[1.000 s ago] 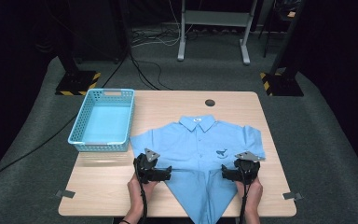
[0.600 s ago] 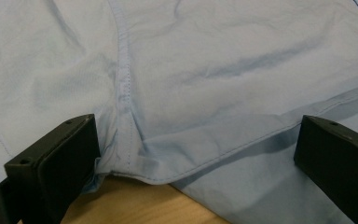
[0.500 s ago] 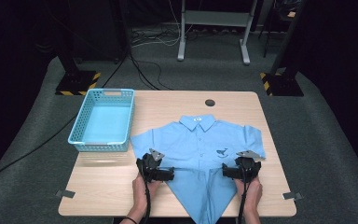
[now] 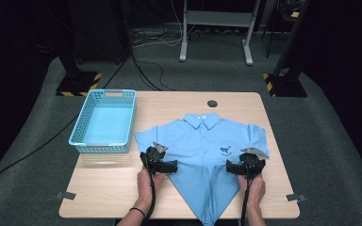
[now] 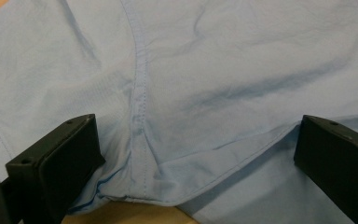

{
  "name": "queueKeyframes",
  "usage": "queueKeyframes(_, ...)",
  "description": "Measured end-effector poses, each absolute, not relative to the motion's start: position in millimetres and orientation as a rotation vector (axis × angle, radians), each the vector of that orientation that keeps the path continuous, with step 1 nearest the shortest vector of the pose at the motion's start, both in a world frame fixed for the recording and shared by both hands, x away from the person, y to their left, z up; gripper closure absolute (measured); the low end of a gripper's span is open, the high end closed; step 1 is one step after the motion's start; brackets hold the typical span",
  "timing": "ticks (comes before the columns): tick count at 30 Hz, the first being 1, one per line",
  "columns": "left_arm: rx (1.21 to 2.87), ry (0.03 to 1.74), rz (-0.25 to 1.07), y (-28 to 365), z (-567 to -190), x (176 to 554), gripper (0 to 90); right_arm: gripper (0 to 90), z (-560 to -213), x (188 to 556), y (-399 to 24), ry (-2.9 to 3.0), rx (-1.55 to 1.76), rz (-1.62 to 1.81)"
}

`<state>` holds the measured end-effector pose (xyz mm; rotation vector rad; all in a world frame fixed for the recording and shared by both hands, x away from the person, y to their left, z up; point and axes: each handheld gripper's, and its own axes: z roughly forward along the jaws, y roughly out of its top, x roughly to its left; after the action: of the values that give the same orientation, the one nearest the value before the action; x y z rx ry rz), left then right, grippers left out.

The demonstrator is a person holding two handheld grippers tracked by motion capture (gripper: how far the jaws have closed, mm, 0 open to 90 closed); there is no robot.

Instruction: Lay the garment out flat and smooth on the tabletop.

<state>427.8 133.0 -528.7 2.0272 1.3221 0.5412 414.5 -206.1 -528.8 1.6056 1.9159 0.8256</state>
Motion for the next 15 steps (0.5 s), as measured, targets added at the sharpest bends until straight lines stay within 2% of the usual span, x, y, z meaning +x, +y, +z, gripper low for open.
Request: queueKeyframes(15,2.023,1.311,0.545,131,-529,445,0.0,0.0,-528,438,-211,1.915,1.609,0.825)
